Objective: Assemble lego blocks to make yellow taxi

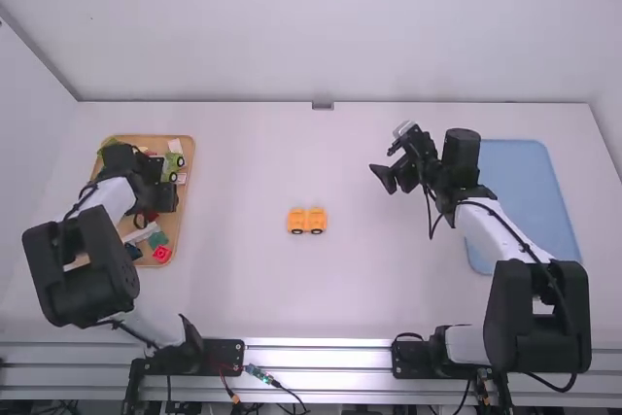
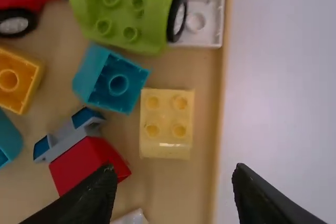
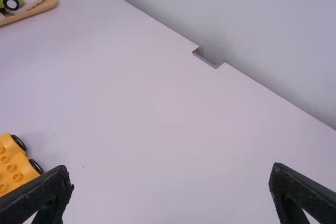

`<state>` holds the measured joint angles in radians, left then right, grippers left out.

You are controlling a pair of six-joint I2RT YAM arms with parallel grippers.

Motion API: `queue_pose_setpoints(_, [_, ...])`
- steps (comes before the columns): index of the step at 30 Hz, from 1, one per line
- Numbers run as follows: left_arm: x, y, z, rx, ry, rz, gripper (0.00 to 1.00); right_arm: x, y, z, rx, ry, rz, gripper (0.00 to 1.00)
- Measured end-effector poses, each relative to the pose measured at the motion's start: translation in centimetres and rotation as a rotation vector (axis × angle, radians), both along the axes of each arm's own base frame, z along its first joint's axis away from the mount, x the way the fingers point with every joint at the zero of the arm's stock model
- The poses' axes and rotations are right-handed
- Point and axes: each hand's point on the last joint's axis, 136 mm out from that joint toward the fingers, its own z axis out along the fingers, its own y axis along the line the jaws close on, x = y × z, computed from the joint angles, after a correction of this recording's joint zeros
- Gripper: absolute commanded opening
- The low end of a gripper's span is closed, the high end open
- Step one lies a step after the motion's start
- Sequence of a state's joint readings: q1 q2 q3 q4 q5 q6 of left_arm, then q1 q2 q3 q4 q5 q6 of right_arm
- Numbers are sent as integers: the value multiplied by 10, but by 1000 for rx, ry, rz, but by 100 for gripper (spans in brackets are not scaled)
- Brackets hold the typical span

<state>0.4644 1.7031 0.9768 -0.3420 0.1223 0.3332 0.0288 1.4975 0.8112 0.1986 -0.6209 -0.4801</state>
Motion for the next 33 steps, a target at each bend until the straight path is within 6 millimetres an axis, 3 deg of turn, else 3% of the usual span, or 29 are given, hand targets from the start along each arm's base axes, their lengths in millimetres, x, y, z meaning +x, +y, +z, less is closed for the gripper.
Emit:
queue_pose_setpoints(14, [8,0,-5,-31,-39,-30,57,0,0,0,0,0,0,99])
queue_pose_setpoints(22, [7,0,-31,-53,3,-33,59,0,0,0,2,3,-1,99])
queue_pose_setpoints(33, [16,4,-27,-24,-34,-51,56,0,0,0,2,3,-1,99])
